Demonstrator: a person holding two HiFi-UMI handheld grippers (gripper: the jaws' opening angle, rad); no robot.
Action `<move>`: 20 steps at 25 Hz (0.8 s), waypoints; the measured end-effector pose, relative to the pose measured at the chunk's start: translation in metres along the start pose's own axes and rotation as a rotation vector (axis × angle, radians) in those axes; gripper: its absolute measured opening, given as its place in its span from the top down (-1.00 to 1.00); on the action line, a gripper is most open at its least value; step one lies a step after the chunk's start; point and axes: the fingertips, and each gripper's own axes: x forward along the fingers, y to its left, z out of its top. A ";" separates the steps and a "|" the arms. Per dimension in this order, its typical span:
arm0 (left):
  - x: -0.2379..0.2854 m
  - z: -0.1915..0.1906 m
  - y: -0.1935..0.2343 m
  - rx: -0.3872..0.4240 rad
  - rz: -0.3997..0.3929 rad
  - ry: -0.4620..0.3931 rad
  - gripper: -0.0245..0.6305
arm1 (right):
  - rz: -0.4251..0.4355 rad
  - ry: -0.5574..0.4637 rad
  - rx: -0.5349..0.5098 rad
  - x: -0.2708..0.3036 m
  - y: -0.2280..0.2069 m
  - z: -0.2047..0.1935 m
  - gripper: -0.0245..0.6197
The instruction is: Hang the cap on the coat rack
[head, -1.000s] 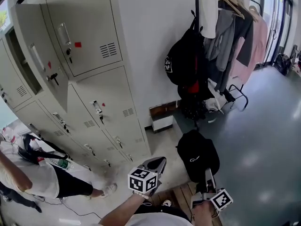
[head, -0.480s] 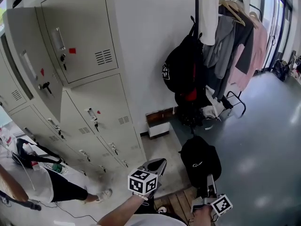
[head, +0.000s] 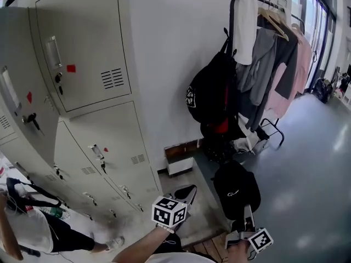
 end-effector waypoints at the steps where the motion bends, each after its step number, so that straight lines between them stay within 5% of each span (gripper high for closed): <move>1: 0.009 0.004 0.009 0.005 -0.011 -0.003 0.92 | 0.006 -0.004 -0.013 0.014 -0.002 0.000 0.87; 20: 0.141 0.128 0.141 0.097 -0.095 -0.012 0.92 | 0.107 -0.095 -0.059 0.234 0.024 0.014 0.87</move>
